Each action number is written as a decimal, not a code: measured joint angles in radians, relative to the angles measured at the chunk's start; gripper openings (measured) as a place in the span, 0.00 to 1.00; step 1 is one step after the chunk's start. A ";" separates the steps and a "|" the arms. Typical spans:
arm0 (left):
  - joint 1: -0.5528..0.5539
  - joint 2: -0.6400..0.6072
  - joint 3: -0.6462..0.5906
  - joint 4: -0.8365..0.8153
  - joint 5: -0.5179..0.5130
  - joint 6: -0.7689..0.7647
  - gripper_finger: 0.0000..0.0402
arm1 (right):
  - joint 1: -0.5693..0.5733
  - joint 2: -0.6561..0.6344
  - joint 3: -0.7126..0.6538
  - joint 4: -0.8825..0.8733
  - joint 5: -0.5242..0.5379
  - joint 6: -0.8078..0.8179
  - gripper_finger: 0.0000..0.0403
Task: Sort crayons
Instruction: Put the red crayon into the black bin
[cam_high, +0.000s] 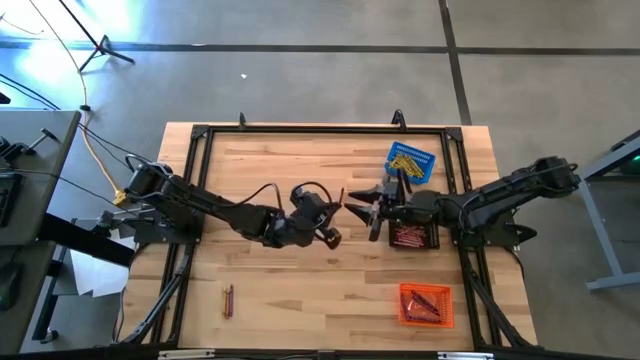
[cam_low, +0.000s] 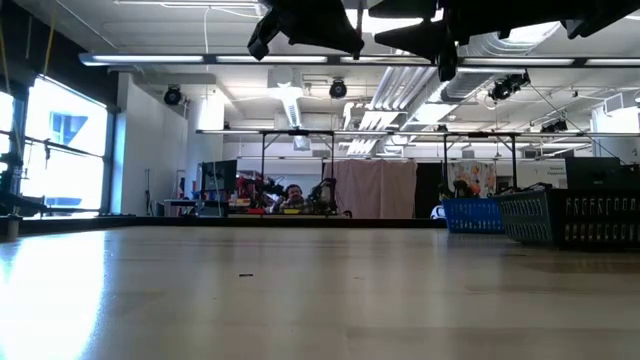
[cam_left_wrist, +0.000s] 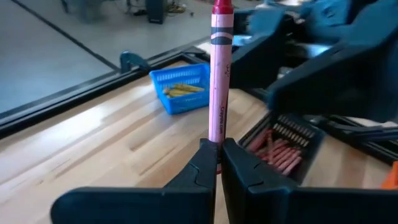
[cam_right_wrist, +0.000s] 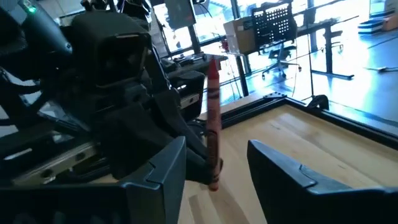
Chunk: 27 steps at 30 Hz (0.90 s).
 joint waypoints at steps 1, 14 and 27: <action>0.000 0.000 0.000 0.012 0.003 0.010 0.00 | -0.004 0.000 0.000 0.000 -0.007 0.001 0.40; 0.000 0.007 0.000 0.089 0.070 0.042 0.00 | -0.022 0.000 0.000 0.046 -0.029 -0.025 0.42; 0.001 0.008 -0.001 0.105 0.087 0.061 0.00 | -0.034 0.000 0.000 0.087 -0.109 -0.028 0.34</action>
